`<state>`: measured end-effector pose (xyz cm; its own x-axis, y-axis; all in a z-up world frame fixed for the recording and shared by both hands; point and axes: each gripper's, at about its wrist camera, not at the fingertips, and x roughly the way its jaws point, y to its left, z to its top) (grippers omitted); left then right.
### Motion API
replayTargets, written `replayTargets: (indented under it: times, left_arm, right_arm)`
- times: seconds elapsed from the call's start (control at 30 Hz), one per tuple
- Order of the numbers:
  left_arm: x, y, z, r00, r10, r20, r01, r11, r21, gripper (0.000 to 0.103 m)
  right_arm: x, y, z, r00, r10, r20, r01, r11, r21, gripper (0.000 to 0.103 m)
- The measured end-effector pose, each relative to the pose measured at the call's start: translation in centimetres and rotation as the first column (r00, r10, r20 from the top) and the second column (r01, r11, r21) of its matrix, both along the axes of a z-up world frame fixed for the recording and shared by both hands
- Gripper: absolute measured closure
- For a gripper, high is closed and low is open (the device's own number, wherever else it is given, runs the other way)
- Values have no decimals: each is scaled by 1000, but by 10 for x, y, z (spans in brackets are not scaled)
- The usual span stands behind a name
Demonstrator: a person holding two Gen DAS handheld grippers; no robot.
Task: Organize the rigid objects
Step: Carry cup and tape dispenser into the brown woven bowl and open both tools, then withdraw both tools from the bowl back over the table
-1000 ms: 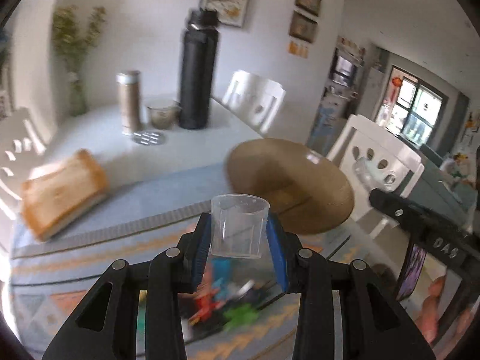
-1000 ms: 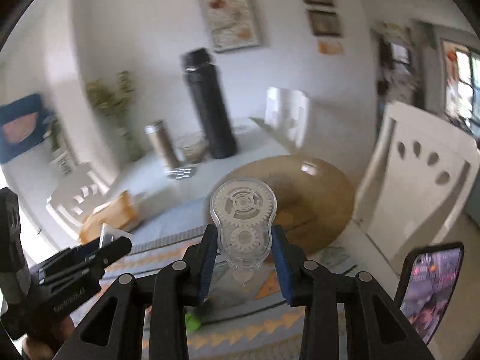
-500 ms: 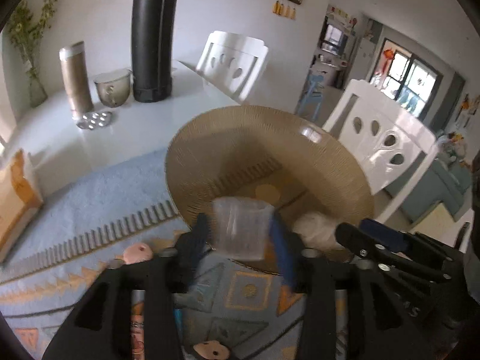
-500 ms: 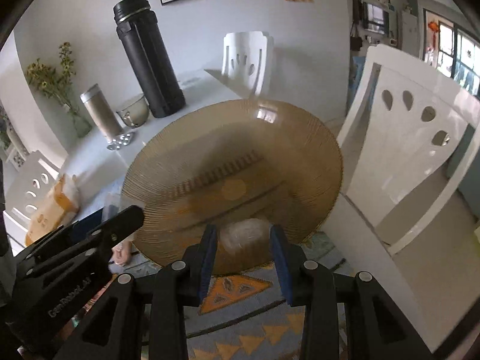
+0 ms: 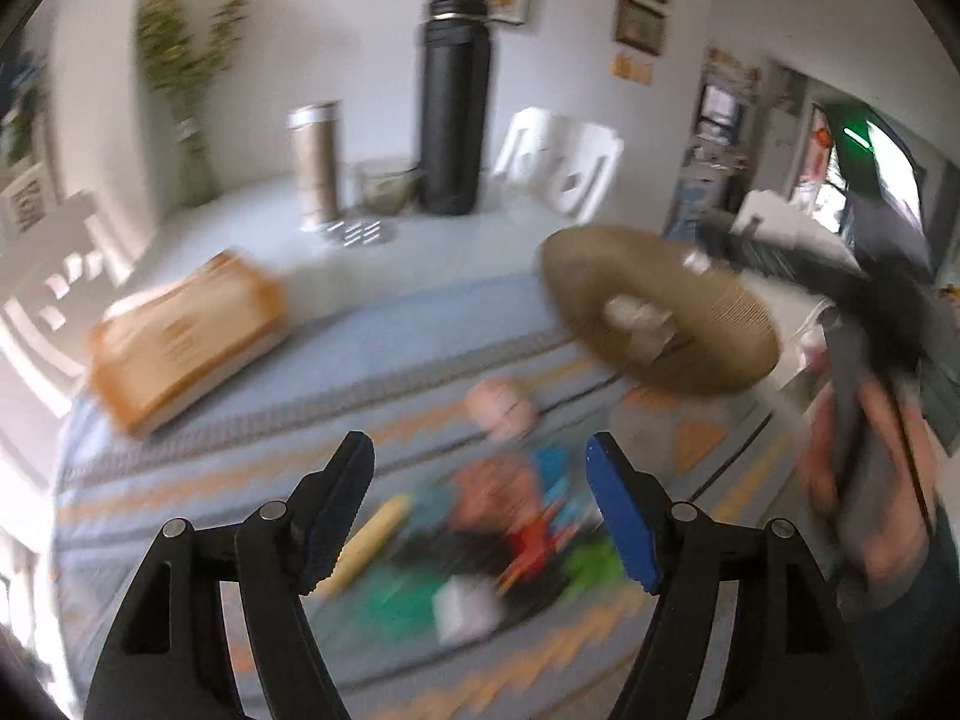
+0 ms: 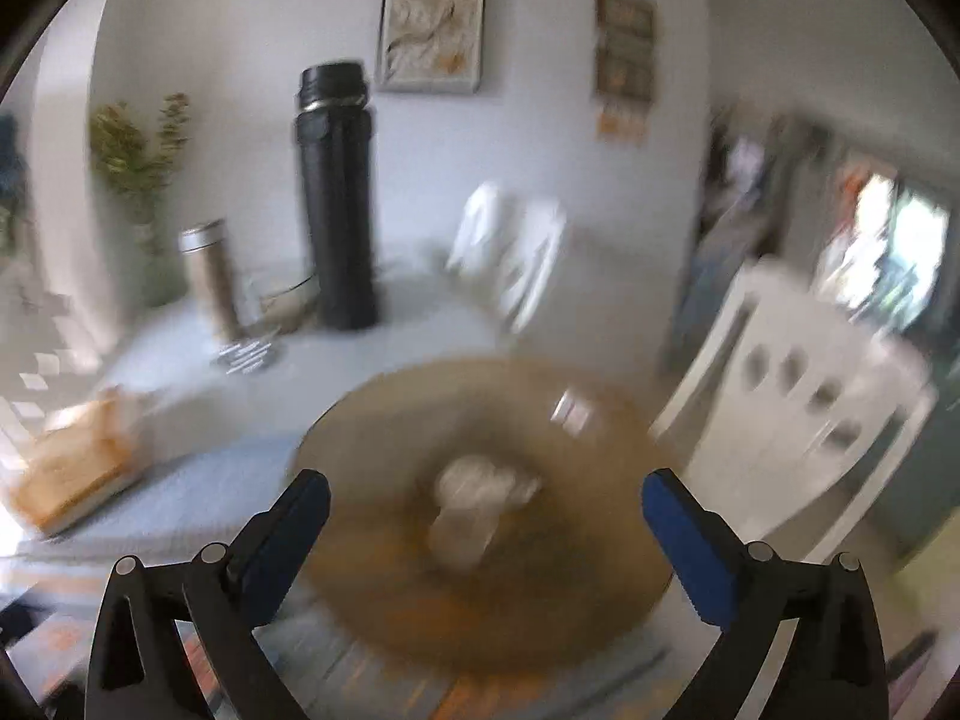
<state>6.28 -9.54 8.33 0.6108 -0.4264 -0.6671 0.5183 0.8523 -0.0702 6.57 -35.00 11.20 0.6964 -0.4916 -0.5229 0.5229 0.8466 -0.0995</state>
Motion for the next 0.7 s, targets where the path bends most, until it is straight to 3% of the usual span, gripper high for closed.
replayTargets:
  times: [0.17, 0.3, 0.4, 0.5, 0.7]
  left_arm:
    - [-17, 76, -24, 991, 128, -36, -126, 991, 47, 31]
    - [-22, 111, -44, 975, 218, -45, -215, 974, 76, 31]
    - [-20, 117, -56, 970, 229, -77, -224, 972, 69, 31]
    - [-21, 117, -60, 970, 226, -88, -222, 973, 58, 31]
    - [-35, 115, -59, 977, 198, -82, -196, 980, 30, 31]
  right_arm:
    - [40, 3, -20, 983, -181, -2, 177, 964, -198, 0]
    - [59, -11, -41, 966, -254, -38, 236, 934, -268, 0]
    - [69, -20, -52, 963, -255, -84, 224, 935, -276, 0]
    - [85, -27, -65, 953, -239, -185, 184, 944, -272, 0]
    - [63, -25, -71, 935, -240, -259, 179, 955, -238, 0]
